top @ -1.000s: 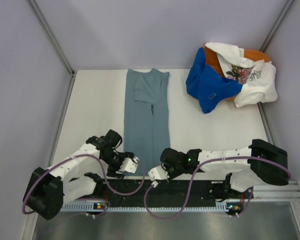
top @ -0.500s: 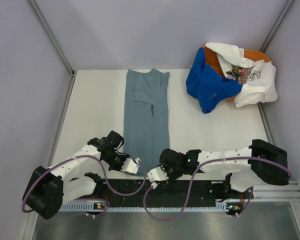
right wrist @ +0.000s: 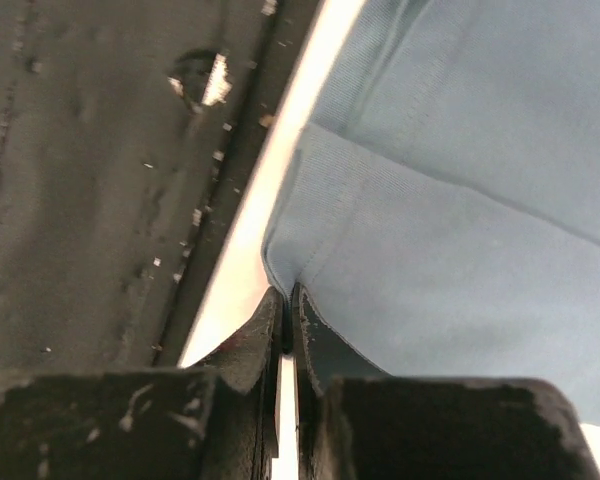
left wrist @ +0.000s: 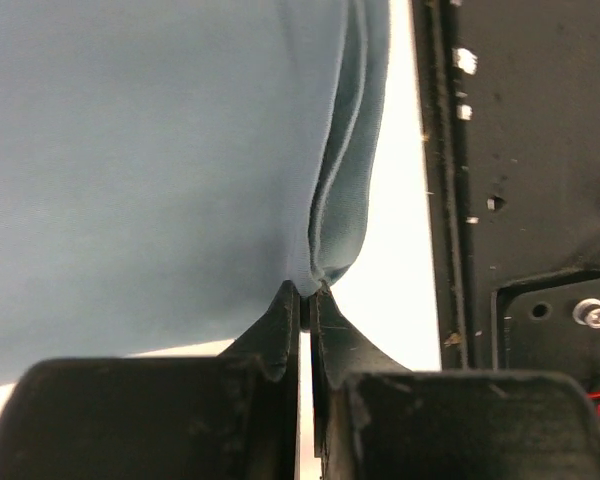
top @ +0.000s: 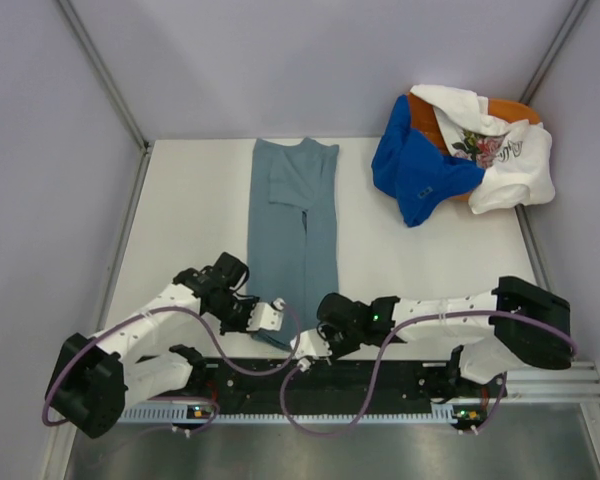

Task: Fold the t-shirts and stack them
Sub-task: Grab the bottom of the folded rectangular tshirt with both arms, then fold the folded rectangular tshirt in 1/3 of the way, then grab one side of the 2/3 rectangular tshirt with both arms, then fold the long partially folded tshirt into a neat square, then put the neatly folded tshirt into the corner of the board with the right arm

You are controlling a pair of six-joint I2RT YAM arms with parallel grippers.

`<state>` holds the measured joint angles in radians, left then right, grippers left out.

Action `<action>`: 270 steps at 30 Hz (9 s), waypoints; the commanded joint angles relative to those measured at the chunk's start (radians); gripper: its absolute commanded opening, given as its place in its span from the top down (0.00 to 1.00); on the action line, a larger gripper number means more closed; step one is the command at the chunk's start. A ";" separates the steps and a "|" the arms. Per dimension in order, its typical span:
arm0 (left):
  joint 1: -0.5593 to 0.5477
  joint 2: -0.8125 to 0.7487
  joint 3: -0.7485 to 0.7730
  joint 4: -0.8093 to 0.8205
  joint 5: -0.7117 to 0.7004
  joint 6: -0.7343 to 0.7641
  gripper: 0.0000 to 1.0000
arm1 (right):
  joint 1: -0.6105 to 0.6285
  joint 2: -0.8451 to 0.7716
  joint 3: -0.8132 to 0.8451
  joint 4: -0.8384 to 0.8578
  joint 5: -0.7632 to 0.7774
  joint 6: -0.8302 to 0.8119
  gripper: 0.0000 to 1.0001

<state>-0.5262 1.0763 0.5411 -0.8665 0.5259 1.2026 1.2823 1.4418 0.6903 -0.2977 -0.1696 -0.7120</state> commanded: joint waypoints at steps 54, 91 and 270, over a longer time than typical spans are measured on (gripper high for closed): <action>0.312 0.760 1.041 0.282 -0.222 -0.591 0.63 | -0.765 0.337 0.559 0.416 -0.115 0.092 0.55; 0.212 0.487 0.382 0.321 -0.227 -0.287 1.00 | -0.454 0.135 0.127 0.307 0.013 -0.135 1.00; 0.515 0.567 0.726 0.350 -0.136 -1.178 0.09 | -0.874 0.425 0.568 -0.213 -0.207 0.835 1.00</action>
<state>-0.0483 1.7554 1.3113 -0.5411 0.3538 -0.0219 0.3782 2.0048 1.3033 -0.2707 -0.4751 0.3500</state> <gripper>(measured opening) 0.907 0.045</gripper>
